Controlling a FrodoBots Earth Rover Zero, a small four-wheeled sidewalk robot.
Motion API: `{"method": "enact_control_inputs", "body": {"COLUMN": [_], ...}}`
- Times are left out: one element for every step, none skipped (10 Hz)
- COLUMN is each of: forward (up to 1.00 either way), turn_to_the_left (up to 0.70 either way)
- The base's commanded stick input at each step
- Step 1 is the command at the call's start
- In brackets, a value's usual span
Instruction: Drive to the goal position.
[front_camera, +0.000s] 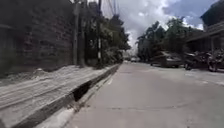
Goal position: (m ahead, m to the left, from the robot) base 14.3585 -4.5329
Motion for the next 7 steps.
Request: {"method": "enact_control_inputs", "body": {"forward": [1.00, 1.00, 1.00, 1.00, 1.00, 1.00, 1.00], "turn_to_the_left": [-0.39, -0.40, -0.40, -0.40, -0.40, -0.40, -0.36]}}
